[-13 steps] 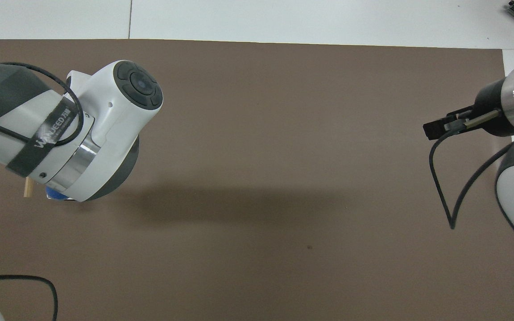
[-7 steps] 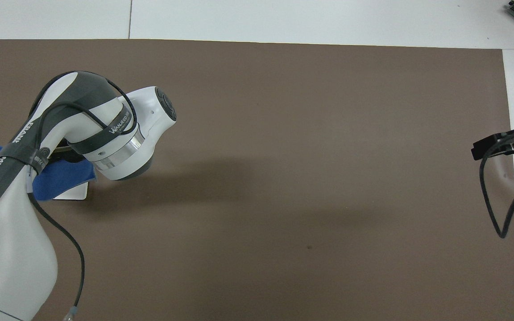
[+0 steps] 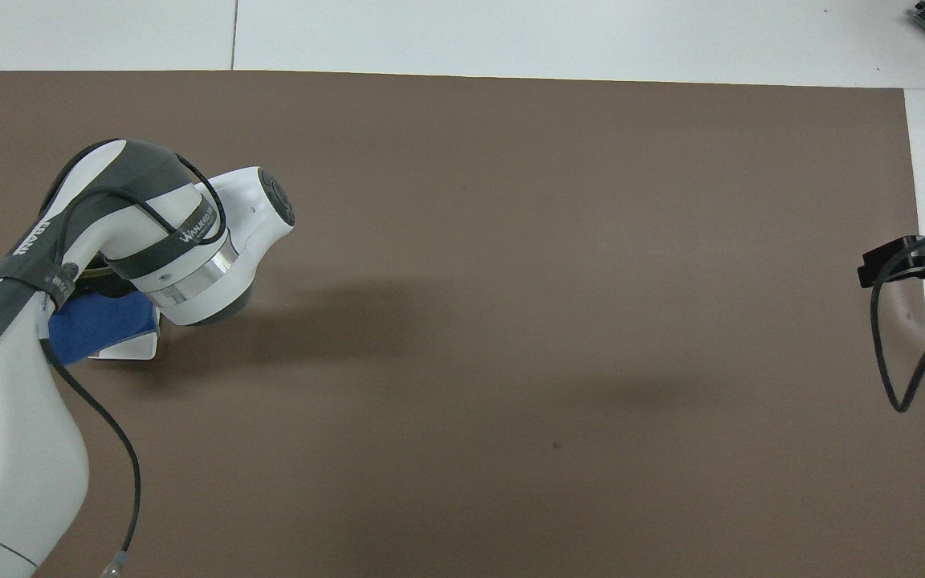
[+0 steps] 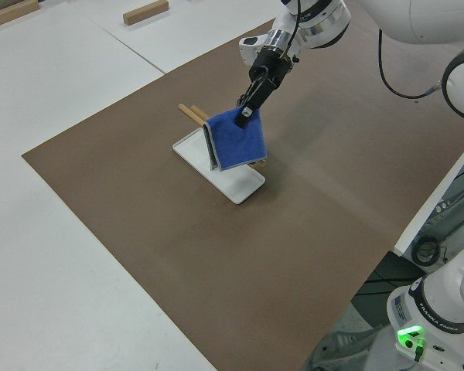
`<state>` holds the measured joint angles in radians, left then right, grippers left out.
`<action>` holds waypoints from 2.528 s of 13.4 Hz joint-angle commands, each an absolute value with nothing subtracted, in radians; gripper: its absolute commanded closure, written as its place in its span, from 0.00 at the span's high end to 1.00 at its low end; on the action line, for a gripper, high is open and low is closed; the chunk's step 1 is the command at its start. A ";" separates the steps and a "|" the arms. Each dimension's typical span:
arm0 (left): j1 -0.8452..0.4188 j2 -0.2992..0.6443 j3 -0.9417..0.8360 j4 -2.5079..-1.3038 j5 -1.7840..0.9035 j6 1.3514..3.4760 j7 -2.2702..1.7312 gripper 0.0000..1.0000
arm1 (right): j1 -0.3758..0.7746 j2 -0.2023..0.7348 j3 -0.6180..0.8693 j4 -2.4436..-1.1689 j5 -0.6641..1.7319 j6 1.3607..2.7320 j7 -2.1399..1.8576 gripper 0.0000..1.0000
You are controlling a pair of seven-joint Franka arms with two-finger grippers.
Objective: Right arm passes towel to left arm to hang
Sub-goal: 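Lower the towel over the wooden rack sticks with the left gripper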
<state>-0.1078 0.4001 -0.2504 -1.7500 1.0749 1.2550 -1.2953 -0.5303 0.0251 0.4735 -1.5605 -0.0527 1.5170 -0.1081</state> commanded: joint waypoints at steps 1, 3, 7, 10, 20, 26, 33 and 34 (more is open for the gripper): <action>-0.077 0.385 -0.258 -1.778 1.094 1.331 -1.296 0.00 | -0.545 -0.052 0.476 -1.686 -0.026 1.604 -0.101 1.00; -0.063 0.387 -0.256 -1.775 1.092 1.386 -1.296 0.00 | -0.545 -0.054 0.476 -1.686 -0.026 1.620 -0.100 1.00; -0.038 0.391 -0.255 -1.766 1.106 1.443 -1.298 0.06 | -0.546 -0.054 0.471 -1.680 -0.026 1.611 -0.100 1.00; -0.029 0.396 -0.256 -1.753 1.129 1.495 -1.296 0.76 | -0.543 -0.054 0.472 -1.680 -0.025 1.620 -0.097 1.00; -0.031 0.243 -0.264 -1.738 1.022 1.601 -1.051 1.00 | -0.546 -0.054 0.453 -1.680 0.067 1.608 0.037 1.00; -0.035 0.138 -0.267 -1.721 0.794 1.676 -0.798 1.00 | -0.545 -0.057 0.423 -1.678 0.109 1.611 0.031 1.00; 0.040 0.043 -0.248 -1.614 0.310 1.726 -0.292 1.00 | -0.537 -0.057 0.426 -1.678 0.109 1.611 0.031 1.00; 0.057 0.031 -0.247 -1.611 0.264 1.715 -0.257 1.00 | -0.535 -0.057 0.426 -1.678 0.109 1.611 0.031 1.00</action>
<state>0.0205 0.0455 -0.2458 -1.6210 0.3442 1.7132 -0.3380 -0.5276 -0.0314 0.4249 -1.6515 0.0840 1.5937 0.0313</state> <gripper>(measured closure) 0.000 0.000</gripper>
